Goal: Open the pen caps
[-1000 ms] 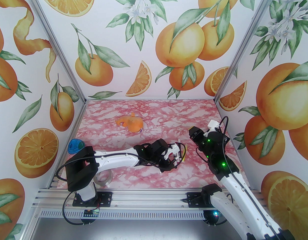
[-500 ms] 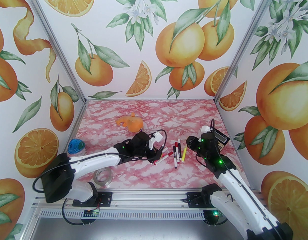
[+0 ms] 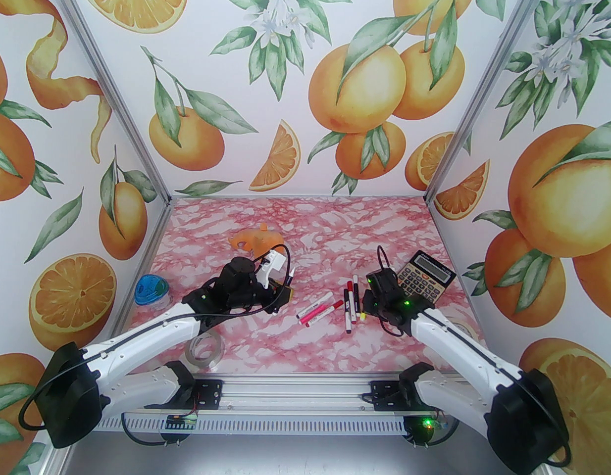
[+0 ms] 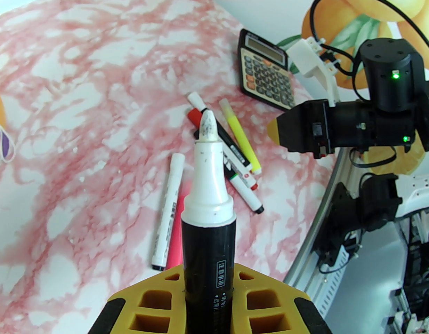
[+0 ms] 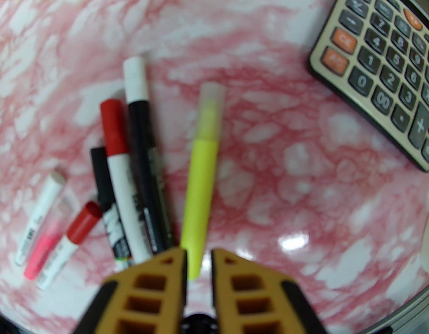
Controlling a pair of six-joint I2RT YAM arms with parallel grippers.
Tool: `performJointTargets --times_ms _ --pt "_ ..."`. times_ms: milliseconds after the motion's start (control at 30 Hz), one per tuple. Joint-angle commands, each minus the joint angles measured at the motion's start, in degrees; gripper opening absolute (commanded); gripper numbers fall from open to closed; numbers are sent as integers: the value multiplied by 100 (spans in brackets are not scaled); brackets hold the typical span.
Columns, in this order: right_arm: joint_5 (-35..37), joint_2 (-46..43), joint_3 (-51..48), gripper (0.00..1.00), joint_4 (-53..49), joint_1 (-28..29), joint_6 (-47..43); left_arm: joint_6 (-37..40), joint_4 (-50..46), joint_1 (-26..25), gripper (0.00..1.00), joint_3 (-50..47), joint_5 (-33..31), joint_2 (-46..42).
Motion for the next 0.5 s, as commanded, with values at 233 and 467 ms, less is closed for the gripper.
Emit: performJointTargets --times_ms 233,467 --pt "-250 955 818 10 460 142 -522 -32 -67 345 0 -151 125 3" --pt "-292 1904 1610 11 544 461 -526 -40 -498 436 0 -37 -191 194"
